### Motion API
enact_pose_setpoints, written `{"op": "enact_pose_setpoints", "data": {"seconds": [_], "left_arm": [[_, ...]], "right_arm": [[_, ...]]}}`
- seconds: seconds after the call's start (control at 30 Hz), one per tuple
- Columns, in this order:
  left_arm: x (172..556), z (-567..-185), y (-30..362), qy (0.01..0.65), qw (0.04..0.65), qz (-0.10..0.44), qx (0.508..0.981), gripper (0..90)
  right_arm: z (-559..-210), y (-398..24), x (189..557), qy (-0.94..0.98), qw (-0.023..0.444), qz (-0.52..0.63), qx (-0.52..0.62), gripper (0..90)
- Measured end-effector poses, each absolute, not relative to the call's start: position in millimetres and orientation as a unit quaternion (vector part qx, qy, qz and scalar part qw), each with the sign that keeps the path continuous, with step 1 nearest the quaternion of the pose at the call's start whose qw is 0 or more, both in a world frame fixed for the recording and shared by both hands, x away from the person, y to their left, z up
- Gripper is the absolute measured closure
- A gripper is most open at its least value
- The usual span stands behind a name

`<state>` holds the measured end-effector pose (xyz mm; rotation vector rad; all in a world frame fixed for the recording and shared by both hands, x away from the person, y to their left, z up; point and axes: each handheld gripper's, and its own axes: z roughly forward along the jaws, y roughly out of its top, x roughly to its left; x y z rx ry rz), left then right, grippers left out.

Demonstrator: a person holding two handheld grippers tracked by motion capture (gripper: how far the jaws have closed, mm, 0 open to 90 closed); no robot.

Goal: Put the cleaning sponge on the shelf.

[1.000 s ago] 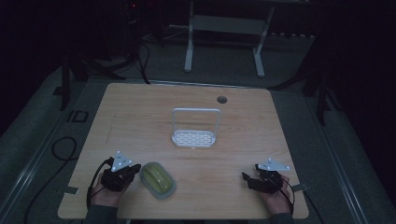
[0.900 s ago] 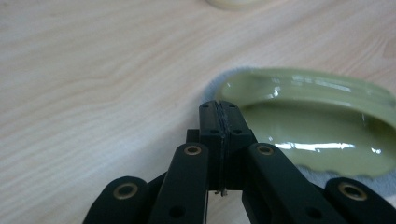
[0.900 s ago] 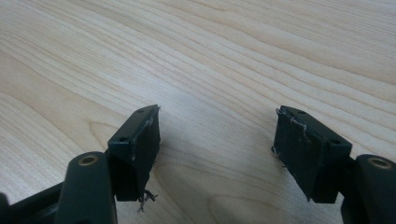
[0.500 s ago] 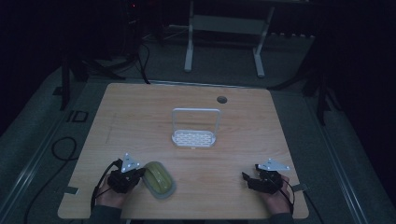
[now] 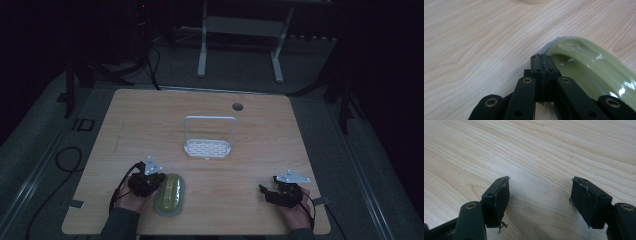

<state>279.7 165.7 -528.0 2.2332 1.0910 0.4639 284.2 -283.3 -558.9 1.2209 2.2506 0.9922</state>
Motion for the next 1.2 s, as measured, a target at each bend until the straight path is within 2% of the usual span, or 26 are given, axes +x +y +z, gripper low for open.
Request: {"op": "enact_pose_setpoints", "data": {"seconds": [0.33,0.7,1.2], "left_arm": [[292,-522,149,0.394,0.299,0.167,0.853,89.0],[275,-494,154,0.416,0.339,0.148,0.831,73.8],[265,-483,148,0.413,0.324,0.135,0.84,61.6]], "right_arm": [[-559,-283,284,0.804,0.196,0.354,0.436,30.8],[-559,-283,284,0.804,0.196,0.354,0.436,30.8],[-559,-283,284,0.804,0.197,0.354,0.436,30.8]]}}
